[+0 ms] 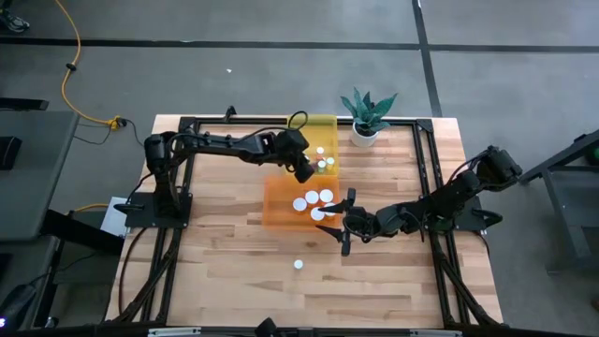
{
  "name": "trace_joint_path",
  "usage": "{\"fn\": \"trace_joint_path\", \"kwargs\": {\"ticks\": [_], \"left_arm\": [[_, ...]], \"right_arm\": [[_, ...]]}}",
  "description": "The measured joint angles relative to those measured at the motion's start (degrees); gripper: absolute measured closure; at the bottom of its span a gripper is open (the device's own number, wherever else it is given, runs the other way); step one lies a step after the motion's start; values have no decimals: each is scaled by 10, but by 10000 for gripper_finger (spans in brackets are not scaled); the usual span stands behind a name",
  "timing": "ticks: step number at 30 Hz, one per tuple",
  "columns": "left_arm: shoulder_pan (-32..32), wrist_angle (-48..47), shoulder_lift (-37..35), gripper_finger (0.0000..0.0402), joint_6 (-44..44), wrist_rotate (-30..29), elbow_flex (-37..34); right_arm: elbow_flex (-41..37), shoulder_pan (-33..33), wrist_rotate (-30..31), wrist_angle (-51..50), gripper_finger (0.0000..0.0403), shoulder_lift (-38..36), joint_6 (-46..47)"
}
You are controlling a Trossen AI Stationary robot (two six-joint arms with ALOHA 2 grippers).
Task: Pick and place medicine bottles into bin by pill shape (circle, oval)
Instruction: Put the small orange pill bottle into the yellow bin, then put the small yellow pill bottle into the yellow bin
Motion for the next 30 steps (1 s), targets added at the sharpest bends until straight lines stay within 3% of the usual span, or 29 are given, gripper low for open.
{"fn": "trace_joint_path", "kwargs": {"ticks": [18,27,30], "left_arm": [[0,34,0,281,4,0,-28],[0,33,0,208,7,13,-27],[4,-6,-9,183,23,15,-10]], "right_arm": [[0,0,0,0,190,0,-2],[0,0,1,0,190,0,-2],[0,0,1,0,190,0,-2]]}}
